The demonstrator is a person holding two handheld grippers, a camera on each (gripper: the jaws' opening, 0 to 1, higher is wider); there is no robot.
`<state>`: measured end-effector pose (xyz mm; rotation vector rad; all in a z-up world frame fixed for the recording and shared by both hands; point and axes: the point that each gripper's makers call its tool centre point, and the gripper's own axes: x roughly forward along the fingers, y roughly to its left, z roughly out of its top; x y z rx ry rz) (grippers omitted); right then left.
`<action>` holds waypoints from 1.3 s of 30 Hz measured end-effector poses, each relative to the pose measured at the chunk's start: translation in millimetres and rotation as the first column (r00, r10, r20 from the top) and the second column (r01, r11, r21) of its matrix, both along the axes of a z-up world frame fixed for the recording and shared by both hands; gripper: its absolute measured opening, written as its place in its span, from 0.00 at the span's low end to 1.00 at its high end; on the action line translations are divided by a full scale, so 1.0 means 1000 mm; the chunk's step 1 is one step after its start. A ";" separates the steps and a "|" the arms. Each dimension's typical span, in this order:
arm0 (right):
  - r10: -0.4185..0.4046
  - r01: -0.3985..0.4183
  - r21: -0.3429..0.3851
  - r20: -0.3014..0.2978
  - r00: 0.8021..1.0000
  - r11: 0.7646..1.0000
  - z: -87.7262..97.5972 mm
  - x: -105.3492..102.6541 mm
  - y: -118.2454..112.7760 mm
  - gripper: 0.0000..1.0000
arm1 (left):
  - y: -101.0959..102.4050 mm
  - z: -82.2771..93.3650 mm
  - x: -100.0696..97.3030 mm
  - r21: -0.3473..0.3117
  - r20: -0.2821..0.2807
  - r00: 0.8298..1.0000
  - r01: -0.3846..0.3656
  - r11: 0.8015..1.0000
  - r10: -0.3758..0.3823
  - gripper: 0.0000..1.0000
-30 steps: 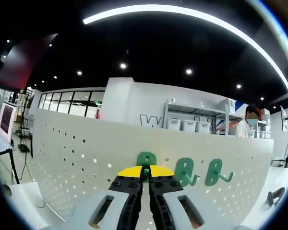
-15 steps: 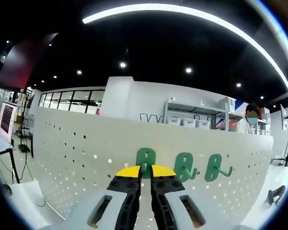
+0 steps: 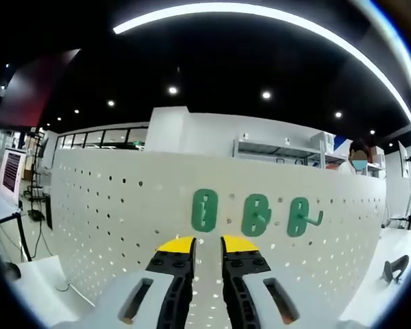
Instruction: Insert the hook assembly into the mounting plate slot until the hook locks in place.
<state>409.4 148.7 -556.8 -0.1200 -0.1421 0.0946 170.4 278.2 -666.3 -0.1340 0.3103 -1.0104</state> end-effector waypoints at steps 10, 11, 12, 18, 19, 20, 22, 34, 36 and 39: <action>0.037 -0.036 0.039 -0.027 0.999 0.999 -0.017 -0.012 0.000 0.36 | -0.002 0.000 -0.002 0.001 0.002 1.000 0.001 1.000 -0.001 0.85; 0.041 -0.040 0.039 -0.029 0.999 0.998 -0.018 -0.013 0.001 0.37 | -0.002 0.000 -0.002 0.002 0.002 1.000 0.002 1.000 -0.002 0.85; 0.046 -0.045 0.040 -0.033 0.998 0.998 -0.020 -0.014 0.001 0.38 | -0.002 0.000 -0.002 0.002 0.002 1.000 0.002 1.000 -0.002 0.86; 0.072 -0.070 0.059 -0.045 0.996 0.996 -0.027 -0.026 0.004 0.44 | -0.003 0.003 -0.003 0.002 0.008 1.000 0.000 1.000 0.000 0.85; 0.074 -0.071 0.053 -0.051 0.996 0.996 -0.029 -0.028 0.004 0.44 | -0.003 0.003 -0.003 0.002 0.010 1.000 -0.001 1.000 0.001 0.85; 0.074 -0.071 0.046 -0.054 0.996 0.996 -0.030 -0.030 0.004 0.44 | -0.003 0.003 -0.003 0.002 0.011 1.000 -0.001 1.000 0.001 0.85; 0.079 -0.077 0.040 -0.059 0.995 0.996 -0.032 -0.034 0.003 0.43 | -0.003 0.004 -0.004 0.004 0.012 1.000 -0.002 1.000 0.002 0.85; 0.099 -0.099 0.004 -0.091 0.991 0.995 -0.044 -0.058 -0.002 0.43 | -0.003 0.003 -0.010 0.015 0.014 1.000 -0.010 1.000 0.010 0.85; 0.107 -0.108 -0.006 -0.097 0.990 0.994 -0.046 -0.062 -0.001 0.43 | -0.002 0.003 -0.011 0.017 0.013 1.000 -0.013 1.000 0.013 0.85; 0.118 -0.121 -0.016 -0.108 0.987 0.993 -0.051 -0.066 0.001 0.43 | -0.003 0.002 -0.013 0.020 0.013 1.000 -0.017 1.000 0.017 0.85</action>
